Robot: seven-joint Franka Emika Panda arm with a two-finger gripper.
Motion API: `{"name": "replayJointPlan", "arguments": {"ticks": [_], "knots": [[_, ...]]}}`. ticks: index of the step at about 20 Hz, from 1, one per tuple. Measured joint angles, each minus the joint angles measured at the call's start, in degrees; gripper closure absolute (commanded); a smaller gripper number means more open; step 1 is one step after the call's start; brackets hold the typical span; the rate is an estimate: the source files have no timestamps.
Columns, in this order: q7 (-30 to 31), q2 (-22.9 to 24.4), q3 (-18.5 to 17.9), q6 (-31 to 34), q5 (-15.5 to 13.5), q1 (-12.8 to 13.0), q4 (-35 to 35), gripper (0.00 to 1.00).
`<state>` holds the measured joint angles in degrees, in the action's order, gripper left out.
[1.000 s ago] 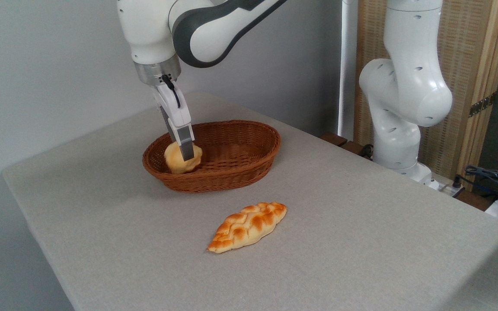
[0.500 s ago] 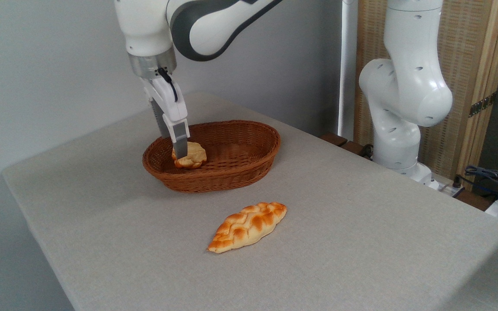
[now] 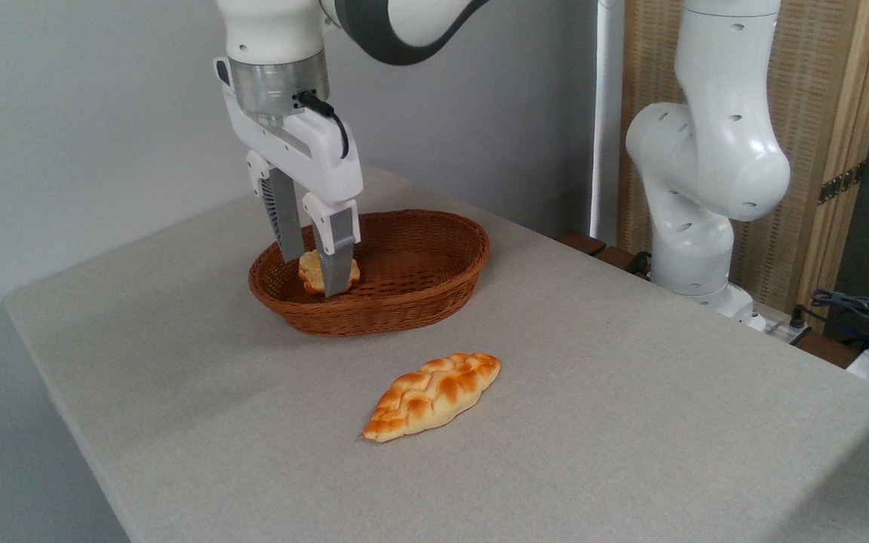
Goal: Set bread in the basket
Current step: 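Open the gripper and raise it away from the bun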
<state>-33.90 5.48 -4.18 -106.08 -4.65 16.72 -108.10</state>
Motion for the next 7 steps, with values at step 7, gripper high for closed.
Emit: {"name": "replayJointPlan", "arguments": {"ticks": [7], "knots": [[-5.82,0.02,-2.98,2.72,2.64,0.02,1.78,0.0]]}}
